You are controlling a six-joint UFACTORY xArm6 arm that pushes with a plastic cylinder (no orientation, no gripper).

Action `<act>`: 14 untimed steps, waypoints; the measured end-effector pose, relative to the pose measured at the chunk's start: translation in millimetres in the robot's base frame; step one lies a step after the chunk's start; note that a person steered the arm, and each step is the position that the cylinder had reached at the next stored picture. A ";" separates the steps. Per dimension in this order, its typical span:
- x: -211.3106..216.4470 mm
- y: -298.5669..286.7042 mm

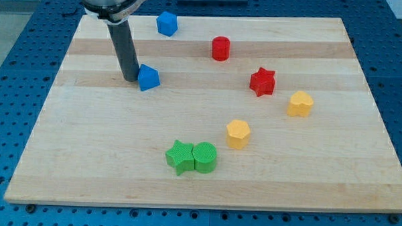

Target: Move blue triangle closer to the yellow hexagon

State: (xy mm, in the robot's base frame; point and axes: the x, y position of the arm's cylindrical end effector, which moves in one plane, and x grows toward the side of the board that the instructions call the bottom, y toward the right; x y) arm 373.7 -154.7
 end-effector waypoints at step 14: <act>84.6 121.0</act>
State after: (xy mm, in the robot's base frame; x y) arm 458.3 -33.8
